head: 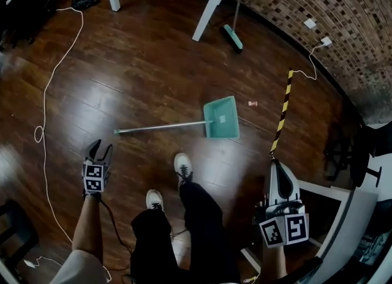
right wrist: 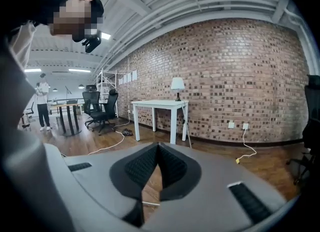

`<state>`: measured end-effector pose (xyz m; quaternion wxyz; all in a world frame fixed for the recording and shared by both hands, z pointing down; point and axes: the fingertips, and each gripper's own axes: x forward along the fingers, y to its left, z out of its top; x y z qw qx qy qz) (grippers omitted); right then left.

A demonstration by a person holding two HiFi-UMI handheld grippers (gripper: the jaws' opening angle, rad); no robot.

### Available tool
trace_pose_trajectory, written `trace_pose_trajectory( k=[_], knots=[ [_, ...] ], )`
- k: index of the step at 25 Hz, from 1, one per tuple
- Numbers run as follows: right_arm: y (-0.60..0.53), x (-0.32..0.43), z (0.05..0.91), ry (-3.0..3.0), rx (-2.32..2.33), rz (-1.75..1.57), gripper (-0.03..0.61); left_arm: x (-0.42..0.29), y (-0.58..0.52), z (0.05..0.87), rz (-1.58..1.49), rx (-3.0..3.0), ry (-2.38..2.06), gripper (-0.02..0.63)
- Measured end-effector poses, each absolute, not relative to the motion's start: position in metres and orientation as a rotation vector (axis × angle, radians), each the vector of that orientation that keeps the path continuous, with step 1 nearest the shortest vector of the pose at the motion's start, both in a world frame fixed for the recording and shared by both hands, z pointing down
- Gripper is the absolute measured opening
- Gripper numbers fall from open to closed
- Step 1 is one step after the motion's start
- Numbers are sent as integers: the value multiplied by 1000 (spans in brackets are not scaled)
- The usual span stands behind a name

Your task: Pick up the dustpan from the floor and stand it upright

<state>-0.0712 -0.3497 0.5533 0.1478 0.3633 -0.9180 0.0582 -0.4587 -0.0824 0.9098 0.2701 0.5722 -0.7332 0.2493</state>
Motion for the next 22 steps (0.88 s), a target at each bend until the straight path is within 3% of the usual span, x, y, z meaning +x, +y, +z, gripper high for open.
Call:
trace_pose_trajectory(
  k=[10,22],
  knots=[
    [-389,-156,766,-2816,792,53,8,-488,-84,1139,724,1442,-2006,211],
    [-382,-281,913,-2896,532,55,8,-520,-89,1254,656,1343,-2072,212]
  ],
)
